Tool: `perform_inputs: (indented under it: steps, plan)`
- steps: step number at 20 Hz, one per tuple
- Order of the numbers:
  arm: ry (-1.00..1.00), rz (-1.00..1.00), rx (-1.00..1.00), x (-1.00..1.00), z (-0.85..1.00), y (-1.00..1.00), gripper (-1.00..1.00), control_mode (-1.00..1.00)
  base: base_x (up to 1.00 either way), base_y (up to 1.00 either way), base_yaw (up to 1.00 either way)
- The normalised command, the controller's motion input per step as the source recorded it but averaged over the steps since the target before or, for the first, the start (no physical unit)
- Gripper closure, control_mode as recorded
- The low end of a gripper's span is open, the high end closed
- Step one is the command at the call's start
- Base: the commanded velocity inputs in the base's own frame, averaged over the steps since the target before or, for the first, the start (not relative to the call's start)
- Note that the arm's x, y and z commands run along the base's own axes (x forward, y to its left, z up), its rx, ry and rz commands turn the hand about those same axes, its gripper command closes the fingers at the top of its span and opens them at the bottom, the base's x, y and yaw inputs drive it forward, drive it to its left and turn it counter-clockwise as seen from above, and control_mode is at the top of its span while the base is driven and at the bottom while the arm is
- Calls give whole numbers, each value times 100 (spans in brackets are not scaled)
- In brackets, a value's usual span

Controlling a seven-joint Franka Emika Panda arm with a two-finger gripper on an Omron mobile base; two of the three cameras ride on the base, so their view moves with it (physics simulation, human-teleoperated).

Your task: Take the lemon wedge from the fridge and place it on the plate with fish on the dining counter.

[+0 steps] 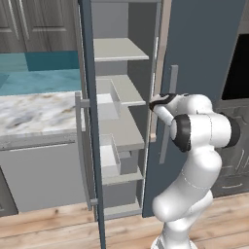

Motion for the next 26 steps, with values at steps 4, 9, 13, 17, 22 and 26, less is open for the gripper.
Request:
perform_inputs:
  steps: [4, 9, 13, 17, 22, 26]
  plan:
    - [-1, 0, 0, 33, -21, 0, 100, -100, 0, 0, 0]
    - [0, 0, 0, 0, 0, 0, 100, -100, 0, 0, 0]
    - [0, 0, 0, -1, 0, 0, 100, -100, 0, 0, 0]
    - [-3, -10, 0, -41, 0, -33, 100, -100, 0, 0, 0]
    - [-3, -21, 2, -84, 0, -87, 100, -100, 0, 0, 0]
    - [-3, -27, 8, -97, 11, -100, 100, -100, 0, 0, 0]
